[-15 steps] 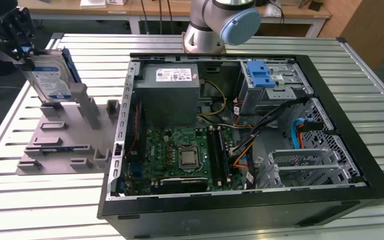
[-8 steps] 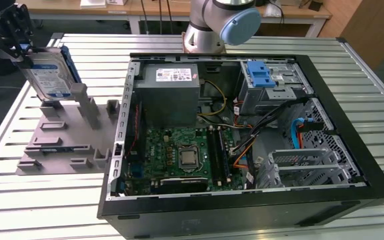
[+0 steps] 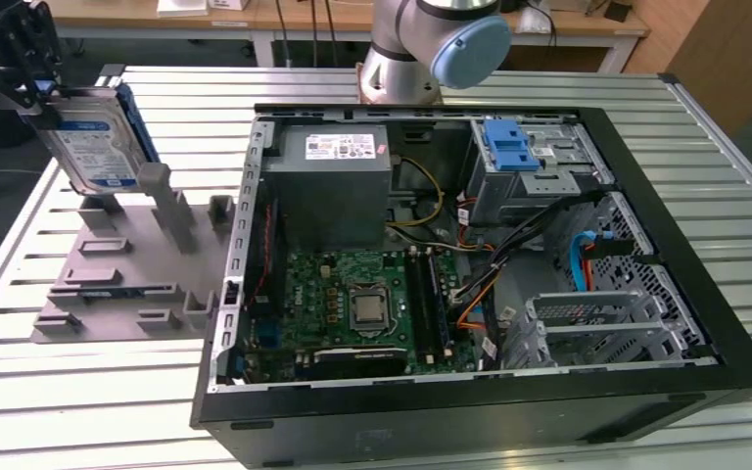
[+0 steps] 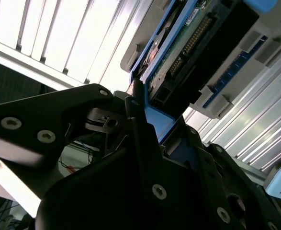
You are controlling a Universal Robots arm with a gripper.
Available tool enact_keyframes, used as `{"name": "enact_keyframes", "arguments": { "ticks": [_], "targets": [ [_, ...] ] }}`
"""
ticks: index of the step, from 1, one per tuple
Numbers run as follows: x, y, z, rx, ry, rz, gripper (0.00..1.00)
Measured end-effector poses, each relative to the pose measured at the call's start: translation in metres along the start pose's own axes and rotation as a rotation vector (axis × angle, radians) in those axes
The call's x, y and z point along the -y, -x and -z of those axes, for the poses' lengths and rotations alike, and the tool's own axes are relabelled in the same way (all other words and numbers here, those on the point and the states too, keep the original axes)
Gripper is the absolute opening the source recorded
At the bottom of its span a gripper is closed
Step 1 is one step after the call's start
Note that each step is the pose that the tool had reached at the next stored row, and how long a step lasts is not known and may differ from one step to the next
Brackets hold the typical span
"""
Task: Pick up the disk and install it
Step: 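Pick up the disk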
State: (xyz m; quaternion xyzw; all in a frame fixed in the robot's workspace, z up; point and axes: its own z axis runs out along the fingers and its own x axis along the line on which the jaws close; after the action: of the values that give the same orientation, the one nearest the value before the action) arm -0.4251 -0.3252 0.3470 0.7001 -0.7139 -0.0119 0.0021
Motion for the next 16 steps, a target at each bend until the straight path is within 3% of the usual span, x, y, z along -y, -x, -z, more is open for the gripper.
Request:
{"name": "enact_keyframes", "arguments": {
  "ticks": [10, 16],
  "targets": [
    [-0.0005, 0.0001, 0.0069, 0.0001, -0.0012, 0.000, 0.36],
    [-0.0024, 0.0001, 0.0082, 0.0002, -0.0076, 0.000, 0.36]
  ]
}}
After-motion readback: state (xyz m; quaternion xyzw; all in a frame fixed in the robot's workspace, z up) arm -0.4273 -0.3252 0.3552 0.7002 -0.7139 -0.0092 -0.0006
